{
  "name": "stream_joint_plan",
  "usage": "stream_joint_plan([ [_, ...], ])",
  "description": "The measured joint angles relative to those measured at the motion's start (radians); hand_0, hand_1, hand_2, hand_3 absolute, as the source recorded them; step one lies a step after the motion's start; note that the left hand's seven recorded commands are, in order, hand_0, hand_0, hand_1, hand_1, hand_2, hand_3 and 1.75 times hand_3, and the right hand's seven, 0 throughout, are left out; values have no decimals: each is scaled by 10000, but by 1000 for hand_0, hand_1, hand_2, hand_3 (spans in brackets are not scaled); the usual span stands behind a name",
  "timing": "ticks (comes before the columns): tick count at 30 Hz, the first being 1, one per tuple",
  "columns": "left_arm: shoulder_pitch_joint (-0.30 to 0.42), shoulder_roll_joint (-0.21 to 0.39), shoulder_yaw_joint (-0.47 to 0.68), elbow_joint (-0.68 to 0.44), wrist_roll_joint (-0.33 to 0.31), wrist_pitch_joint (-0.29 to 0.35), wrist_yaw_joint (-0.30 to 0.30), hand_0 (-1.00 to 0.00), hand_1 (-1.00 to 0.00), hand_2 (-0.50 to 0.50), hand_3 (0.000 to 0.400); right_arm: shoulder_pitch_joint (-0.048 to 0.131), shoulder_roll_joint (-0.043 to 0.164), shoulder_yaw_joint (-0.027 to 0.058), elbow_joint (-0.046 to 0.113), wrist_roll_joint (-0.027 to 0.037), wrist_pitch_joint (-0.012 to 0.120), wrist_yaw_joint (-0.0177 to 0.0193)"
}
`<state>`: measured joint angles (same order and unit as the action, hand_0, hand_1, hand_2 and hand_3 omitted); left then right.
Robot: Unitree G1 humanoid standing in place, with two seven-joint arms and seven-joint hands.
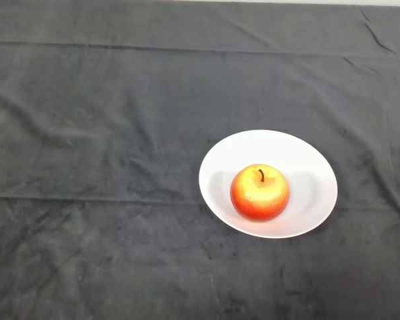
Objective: Move the apple to the plate
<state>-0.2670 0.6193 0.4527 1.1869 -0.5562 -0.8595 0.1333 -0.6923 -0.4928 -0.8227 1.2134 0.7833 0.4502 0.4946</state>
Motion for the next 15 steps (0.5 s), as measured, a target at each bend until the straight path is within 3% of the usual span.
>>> stream_joint_plan([
  [15,-2,0,386,0,258,62,-53,0,0,0,0,0,0,-1,0,0,0,0],
])
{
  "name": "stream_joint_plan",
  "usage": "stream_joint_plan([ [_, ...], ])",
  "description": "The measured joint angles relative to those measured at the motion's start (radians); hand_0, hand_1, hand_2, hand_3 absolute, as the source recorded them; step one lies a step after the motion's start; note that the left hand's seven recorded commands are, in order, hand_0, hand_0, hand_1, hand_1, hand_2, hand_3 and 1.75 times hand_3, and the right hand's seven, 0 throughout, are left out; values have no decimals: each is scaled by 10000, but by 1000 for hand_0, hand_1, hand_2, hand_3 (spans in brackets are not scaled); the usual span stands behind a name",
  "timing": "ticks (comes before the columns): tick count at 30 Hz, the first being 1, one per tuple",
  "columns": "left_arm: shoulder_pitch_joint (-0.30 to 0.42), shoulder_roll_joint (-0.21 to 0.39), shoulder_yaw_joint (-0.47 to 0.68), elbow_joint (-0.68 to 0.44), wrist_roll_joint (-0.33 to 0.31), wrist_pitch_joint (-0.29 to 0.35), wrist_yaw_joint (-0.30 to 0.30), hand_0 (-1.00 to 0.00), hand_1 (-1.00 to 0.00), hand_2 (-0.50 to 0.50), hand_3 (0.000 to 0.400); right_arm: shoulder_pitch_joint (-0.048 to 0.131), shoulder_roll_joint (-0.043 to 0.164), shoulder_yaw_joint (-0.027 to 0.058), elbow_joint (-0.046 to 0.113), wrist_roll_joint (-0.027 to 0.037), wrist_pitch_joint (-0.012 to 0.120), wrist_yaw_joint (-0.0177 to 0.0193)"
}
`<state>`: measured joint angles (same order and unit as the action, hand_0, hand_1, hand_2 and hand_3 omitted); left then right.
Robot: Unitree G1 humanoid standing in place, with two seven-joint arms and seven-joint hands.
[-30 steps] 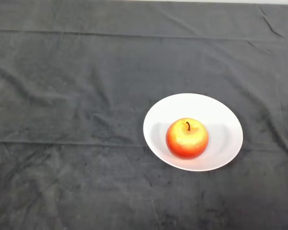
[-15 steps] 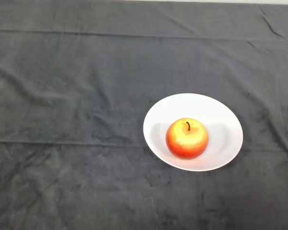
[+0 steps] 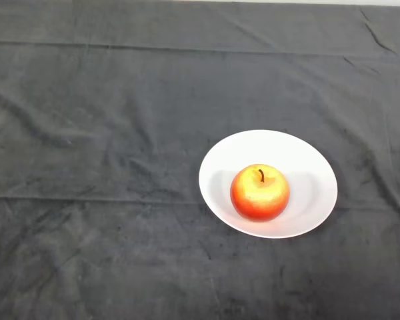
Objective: Move the apple to the plate
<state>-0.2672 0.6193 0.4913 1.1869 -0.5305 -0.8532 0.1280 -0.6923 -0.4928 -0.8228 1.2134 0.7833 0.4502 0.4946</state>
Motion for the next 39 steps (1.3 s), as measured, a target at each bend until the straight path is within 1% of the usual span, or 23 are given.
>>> stream_joint_plan([
  [22,-40,-3,58,0,401,17,-17,0,0,0,0,0,0,0,0,0,0,0],
  [30,-44,-12,403,0,561,40,-63,0,0,0,0,0,0,-1,0,0,0,0],
  [39,-47,-13,414,0,613,123,-100,0,0,0,0,0,0,-1,0,0,0,0],
])
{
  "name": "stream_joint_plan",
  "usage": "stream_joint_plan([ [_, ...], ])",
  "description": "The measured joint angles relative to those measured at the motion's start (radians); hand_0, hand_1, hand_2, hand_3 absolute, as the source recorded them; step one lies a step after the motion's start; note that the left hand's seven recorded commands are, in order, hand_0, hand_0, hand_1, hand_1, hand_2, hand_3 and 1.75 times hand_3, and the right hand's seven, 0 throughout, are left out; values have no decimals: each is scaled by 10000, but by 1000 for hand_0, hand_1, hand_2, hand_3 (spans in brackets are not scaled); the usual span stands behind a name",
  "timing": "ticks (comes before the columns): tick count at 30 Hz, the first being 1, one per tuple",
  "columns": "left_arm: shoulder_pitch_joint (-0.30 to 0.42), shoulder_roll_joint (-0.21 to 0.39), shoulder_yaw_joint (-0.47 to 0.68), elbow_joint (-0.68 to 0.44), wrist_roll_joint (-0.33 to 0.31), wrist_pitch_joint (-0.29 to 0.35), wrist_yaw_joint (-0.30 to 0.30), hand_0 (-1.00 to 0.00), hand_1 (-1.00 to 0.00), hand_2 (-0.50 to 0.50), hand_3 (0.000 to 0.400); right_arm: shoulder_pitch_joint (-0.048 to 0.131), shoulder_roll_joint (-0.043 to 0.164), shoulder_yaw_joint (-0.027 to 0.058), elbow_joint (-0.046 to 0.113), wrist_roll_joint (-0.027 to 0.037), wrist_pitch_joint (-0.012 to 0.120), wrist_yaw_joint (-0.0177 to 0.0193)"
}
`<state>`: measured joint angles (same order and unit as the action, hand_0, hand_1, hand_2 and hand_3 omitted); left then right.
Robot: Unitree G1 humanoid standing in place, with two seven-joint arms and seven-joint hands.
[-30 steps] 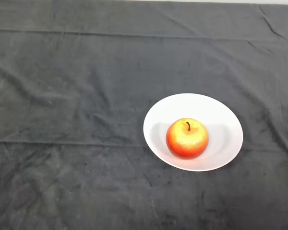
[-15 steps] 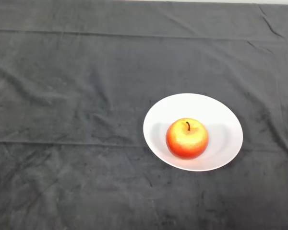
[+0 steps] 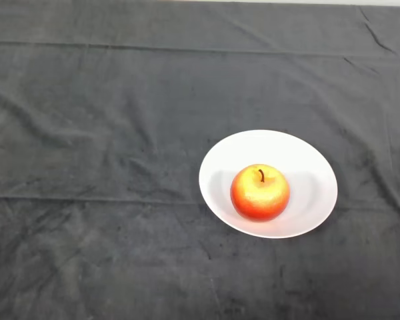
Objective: Move the apple to the plate
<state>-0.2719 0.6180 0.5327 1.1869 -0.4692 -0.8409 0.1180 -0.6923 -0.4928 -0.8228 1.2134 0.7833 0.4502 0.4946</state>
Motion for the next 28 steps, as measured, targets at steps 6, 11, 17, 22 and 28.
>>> stream_joint_plan([
  [6,-2,0,28,0,28,4,-1,0,0,0,0,0,0,0,0,0,0,0],
  [11,-3,0,57,0,80,6,-2,0,0,0,0,0,0,0,0,0,0,0],
  [17,-16,-1,74,0,131,8,-4,0,0,0,0,0,0,0,0,0,0,0],
  [22,-140,-16,298,0,193,13,-7,0,0,0,0,0,0,0,0,0,0,0],
  [28,-197,-17,350,0,198,17,-11,0,0,0,0,0,0,0,0,0,0,0],
])
